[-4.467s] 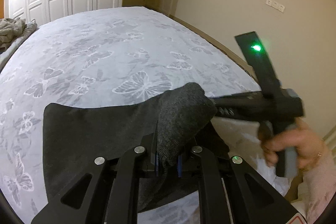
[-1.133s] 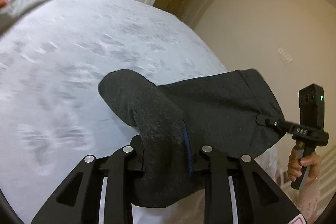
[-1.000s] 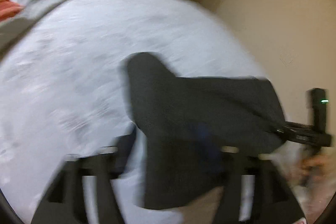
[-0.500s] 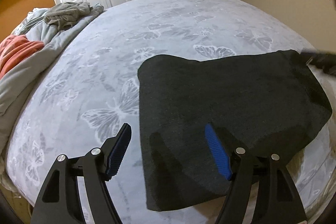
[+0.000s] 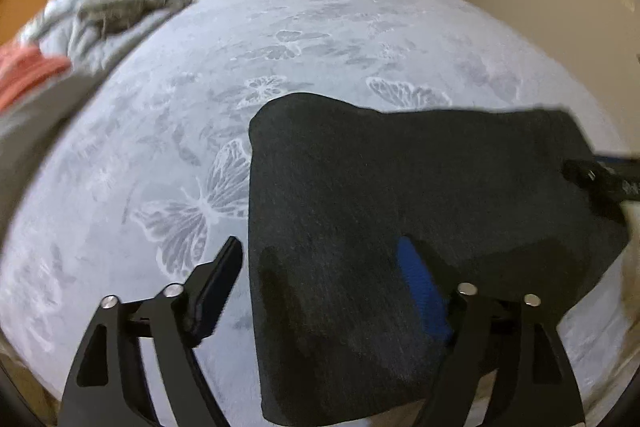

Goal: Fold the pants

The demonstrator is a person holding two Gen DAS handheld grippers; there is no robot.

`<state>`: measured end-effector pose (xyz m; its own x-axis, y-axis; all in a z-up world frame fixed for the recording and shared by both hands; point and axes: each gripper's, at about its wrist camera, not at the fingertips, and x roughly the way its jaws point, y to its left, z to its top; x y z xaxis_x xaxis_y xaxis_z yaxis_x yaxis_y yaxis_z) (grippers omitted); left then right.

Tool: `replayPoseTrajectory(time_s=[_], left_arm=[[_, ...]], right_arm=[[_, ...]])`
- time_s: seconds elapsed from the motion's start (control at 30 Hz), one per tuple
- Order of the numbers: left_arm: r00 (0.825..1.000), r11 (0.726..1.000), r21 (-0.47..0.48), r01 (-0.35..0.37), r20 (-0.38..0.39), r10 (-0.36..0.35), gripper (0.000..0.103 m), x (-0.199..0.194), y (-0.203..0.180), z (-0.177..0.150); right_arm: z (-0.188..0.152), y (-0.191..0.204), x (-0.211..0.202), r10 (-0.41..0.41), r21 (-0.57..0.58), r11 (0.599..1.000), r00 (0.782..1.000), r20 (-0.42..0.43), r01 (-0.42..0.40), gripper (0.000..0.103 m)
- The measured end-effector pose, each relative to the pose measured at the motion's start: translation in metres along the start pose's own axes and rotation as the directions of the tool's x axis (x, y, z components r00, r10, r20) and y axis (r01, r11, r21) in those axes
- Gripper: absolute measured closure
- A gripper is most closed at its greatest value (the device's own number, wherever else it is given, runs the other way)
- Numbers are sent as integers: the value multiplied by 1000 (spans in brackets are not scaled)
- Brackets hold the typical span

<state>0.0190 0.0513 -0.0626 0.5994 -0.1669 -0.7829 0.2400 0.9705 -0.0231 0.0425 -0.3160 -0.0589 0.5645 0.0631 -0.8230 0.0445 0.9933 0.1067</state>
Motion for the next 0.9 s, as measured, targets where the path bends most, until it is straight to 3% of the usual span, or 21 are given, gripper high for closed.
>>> replayPoseTrajectory(time_s=[0.07, 0.1, 0.23, 0.3, 0.4, 0.43, 0.5, 0.53, 0.57, 0.6, 0.63, 0.8, 0.9], left_arm=[[997, 993, -86, 76, -20, -78, 17, -1, 18, -3], [992, 985, -134, 112, -35, -118, 17, -1, 27, -5], [958, 911, -353, 216, -105, -268, 17, 16, 60, -21], [961, 902, -366, 228, -65, -269, 17, 13, 59, -21], [924, 867, -366, 338, -46, -380, 18, 22, 42, -18], [927, 870, -362, 334, -39, -373, 19, 24, 37, -17], [933, 884, -335, 326, -36, -358, 28, 26, 28, -13], [939, 893, -323, 313, -36, -342, 41, 28, 24, -11], [941, 897, -316, 308, -34, -335, 57, 30, 23, -10], [939, 898, -306, 317, -30, -342, 68, 30, 22, -9], [935, 892, -310, 330, -25, -354, 78, 29, 25, -8], [912, 863, -327, 386, -7, -411, 82, -14, 36, -15], [918, 891, -248, 380, -21, -397, 82, -68, 33, -36]], right_arm=[[-10, -6, -10, 30, 15, 999, 1000, -2, -30, 11], [-19, -10, -11, 78, 34, 996, 997, -24, -78, 11], [-55, -23, 9, 186, 151, 975, 971, -151, -164, 9], [-57, -18, 5, 191, 115, 977, 975, -117, -177, 5], [-52, -17, 8, 234, 142, 965, 969, -80, -222, 6], [-51, -18, 11, 248, 163, 958, 966, -69, -234, 6], [-44, -19, 14, 276, 190, 946, 960, -41, -264, 28], [-42, -22, 17, 313, 216, 930, 949, -38, -298, 51], [-41, -24, 19, 339, 250, 913, 940, -31, -321, 65], [-41, -26, 20, 362, 270, 900, 932, -27, -342, 70], [-42, -26, 16, 360, 275, 899, 933, -23, -340, 73], [-53, -3, -41, 349, 170, 921, 936, 30, -349, 75], [-85, 14, -78, 370, 111, 922, 929, 35, -371, 75]])
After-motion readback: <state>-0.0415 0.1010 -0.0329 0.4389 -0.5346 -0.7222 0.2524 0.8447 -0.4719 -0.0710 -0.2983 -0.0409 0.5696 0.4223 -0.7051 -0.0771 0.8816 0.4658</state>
